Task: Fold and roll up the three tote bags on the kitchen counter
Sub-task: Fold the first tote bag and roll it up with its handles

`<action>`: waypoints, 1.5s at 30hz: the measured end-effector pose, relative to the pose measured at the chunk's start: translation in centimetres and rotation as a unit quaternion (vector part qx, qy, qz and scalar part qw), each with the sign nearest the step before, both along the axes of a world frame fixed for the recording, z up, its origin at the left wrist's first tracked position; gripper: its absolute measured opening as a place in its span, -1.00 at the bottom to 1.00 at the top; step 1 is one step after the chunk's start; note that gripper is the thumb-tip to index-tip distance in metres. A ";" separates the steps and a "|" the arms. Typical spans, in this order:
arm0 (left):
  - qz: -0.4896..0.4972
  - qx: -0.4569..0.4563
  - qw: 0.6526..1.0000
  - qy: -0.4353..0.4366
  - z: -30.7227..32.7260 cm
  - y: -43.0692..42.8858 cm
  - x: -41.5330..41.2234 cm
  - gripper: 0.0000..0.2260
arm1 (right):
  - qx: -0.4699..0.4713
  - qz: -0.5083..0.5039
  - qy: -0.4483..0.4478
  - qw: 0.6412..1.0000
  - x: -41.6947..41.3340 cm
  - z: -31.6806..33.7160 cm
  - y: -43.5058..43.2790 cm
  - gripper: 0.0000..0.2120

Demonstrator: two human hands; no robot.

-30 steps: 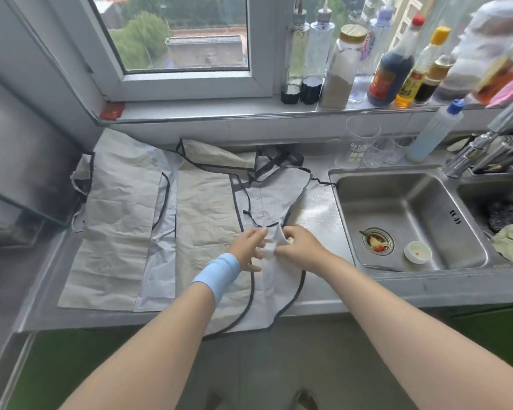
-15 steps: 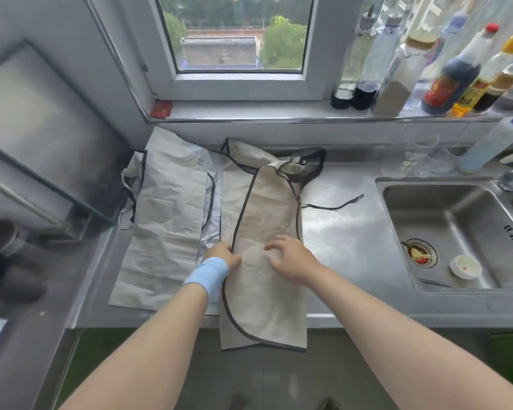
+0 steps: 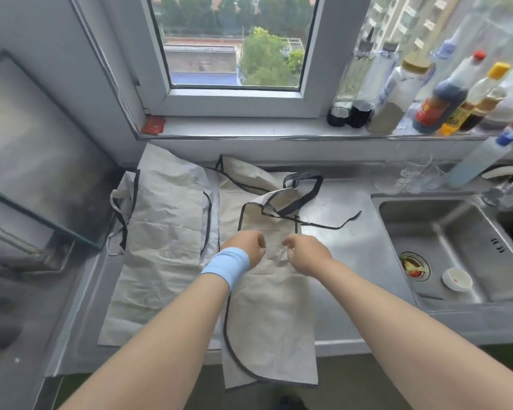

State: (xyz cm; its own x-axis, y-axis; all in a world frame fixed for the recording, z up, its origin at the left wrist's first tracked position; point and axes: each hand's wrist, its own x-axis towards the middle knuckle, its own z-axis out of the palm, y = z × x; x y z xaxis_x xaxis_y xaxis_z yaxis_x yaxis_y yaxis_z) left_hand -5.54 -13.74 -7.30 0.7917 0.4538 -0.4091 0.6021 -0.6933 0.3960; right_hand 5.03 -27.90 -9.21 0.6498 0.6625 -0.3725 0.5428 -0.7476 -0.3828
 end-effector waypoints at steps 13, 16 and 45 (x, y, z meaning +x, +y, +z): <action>-0.169 0.111 0.979 0.018 -2.8 1.1 12.5 -0.50 | -0.082 0.044 -0.063 0.994 12.5 -5.1 0.6 -0.64; -0.145 0.087 0.983 0.064 -3.4 2.2 13.4 -0.50 | -0.078 0.050 -0.082 0.992 13.7 -6.0 1.0 -0.76; 0.288 -0.121 0.942 -0.125 2.2 16.1 4.2 -0.89 | -0.077 0.195 -0.046 0.977 7.2 0.2 14.8 -0.54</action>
